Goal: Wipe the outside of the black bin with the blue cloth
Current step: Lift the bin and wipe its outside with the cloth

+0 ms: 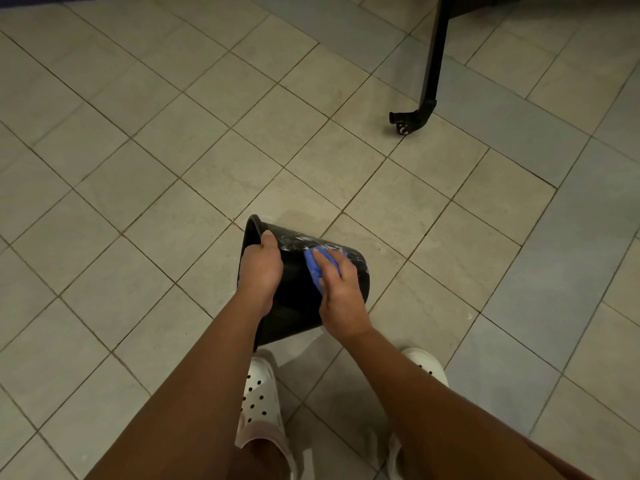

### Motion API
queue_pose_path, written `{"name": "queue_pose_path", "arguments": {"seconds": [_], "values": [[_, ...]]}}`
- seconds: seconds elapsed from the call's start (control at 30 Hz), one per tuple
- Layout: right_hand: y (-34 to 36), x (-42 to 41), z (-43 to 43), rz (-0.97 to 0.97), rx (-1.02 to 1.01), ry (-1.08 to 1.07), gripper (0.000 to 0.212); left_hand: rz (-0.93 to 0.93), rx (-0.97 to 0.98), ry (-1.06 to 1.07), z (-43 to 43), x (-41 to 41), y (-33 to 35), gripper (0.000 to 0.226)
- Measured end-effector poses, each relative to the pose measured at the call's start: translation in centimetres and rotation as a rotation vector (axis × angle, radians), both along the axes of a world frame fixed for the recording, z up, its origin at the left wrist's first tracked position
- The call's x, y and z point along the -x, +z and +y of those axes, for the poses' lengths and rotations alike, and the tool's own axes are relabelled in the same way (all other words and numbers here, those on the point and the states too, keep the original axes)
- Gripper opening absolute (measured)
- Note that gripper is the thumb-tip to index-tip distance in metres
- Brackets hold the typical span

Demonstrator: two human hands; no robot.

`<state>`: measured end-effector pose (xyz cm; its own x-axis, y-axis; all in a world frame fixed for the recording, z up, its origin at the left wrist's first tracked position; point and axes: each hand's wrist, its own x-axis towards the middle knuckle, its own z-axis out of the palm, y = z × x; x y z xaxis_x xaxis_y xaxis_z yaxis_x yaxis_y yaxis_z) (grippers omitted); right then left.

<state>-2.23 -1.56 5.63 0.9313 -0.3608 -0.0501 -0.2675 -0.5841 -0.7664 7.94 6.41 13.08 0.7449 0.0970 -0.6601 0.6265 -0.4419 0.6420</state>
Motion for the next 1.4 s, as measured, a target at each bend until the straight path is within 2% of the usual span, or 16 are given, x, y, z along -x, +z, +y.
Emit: {"name": "queue_pose_path", "arguments": {"seconds": [0.1,0.23,0.3,0.4,0.5,0.7,0.77,0.87,0.93,1.07,1.17,1.27,1.4], "values": [[-0.8,0.1,-1.3,0.054,-0.049,-0.017,0.049,0.031,0.015,0.046,0.3,0.0,-0.1,0.047],[-1.2,1.5,-1.6,0.166,-0.142,-0.135,0.045,0.033,0.035,0.043,0.3,-0.1,0.0,0.049],[-0.6,1.4,-0.3,0.129,-0.088,-0.136,0.044,0.022,0.029,0.009,0.3,-0.2,0.1,0.05],[0.3,0.0,0.5,-0.016,-0.013,-0.002,0.041,0.005,0.02,-0.042,0.5,-0.2,0.5,0.05],[0.0,-1.2,-1.0,0.059,-0.072,-0.006,0.039,-0.004,0.028,-0.049,0.8,-0.2,0.5,0.049],[-0.4,0.9,-0.8,0.264,-0.16,-0.239,0.048,-0.042,-0.026,-0.058,0.3,-0.1,0.2,0.046],[0.3,0.9,0.9,0.2,-0.092,-0.233,0.049,-0.039,-0.03,-0.051,0.4,-0.2,0.2,0.046],[0.7,0.1,1.4,0.05,-0.059,-0.09,0.044,-0.022,-0.02,-0.064,0.8,-0.5,0.2,0.047],[0.4,-0.4,0.2,0.048,-0.083,-0.035,0.042,-0.025,0.002,-0.051,1.0,-0.6,0.2,0.049],[-1.0,0.1,-2.2,0.215,-0.179,-0.169,0.045,-0.034,0.02,-0.013,1.1,-0.4,0.2,0.04],[-1.6,1.1,-1.9,0.338,-0.213,-0.258,0.058,-0.048,0.021,-0.008,1.1,-0.5,0.2,0.038],[-1.0,1.5,1.0,0.276,-0.122,-0.226,0.073,-0.051,0.005,-0.044,1.0,-0.6,0.2,0.039],[-0.2,0.7,1.0,0.169,-0.122,-0.151,0.067,-0.027,0.002,-0.072,1.3,-0.7,0.3,0.037]]}}
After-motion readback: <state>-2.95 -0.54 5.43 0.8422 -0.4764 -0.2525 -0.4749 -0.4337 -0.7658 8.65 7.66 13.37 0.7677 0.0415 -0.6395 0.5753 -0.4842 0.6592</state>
